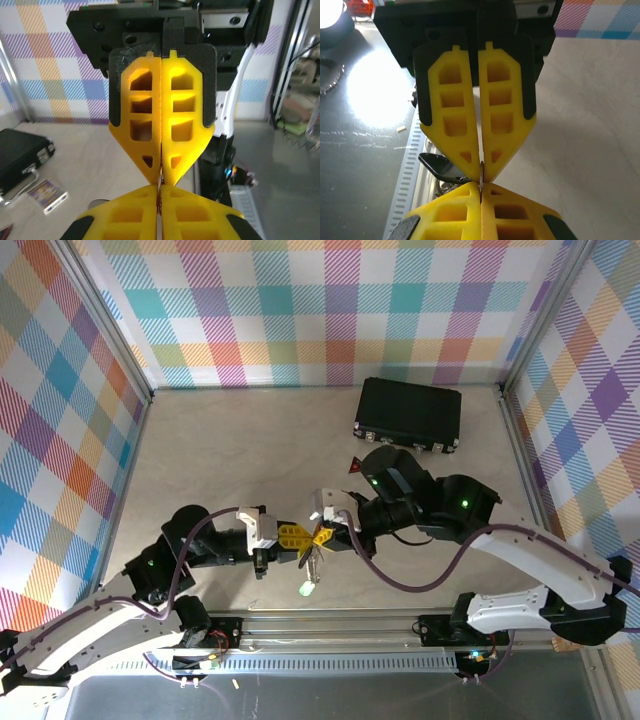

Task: Put the keys on the keyring

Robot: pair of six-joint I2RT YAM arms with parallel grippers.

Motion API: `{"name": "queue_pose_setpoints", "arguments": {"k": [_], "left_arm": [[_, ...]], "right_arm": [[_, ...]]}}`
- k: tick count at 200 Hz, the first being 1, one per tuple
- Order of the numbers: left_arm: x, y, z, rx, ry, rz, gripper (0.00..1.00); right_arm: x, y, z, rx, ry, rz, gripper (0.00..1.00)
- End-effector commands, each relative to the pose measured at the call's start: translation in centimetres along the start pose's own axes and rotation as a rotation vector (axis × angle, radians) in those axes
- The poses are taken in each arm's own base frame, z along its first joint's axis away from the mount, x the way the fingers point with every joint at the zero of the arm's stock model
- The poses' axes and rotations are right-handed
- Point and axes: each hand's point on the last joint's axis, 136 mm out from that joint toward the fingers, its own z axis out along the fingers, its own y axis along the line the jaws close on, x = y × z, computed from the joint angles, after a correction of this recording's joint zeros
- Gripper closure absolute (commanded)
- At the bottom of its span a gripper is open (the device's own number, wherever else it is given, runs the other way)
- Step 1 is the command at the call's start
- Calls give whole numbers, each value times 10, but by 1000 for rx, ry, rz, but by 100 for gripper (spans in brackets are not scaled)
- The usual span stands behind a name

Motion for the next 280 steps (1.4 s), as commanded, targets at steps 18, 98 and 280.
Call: {"name": "queue_pose_setpoints", "arguments": {"k": [18,98,280], "left_arm": [[11,4,1,-6,145,53,95],[-48,-18,-14,74,-246,44,100],[-49,-23,-12,117,-346,24,100]], "right_arm": [[18,7,5,-64,146,-34,100],[-6,12,-8,-23,-22,-20,85],[-38,19,-39,20,-252,25,53]]}}
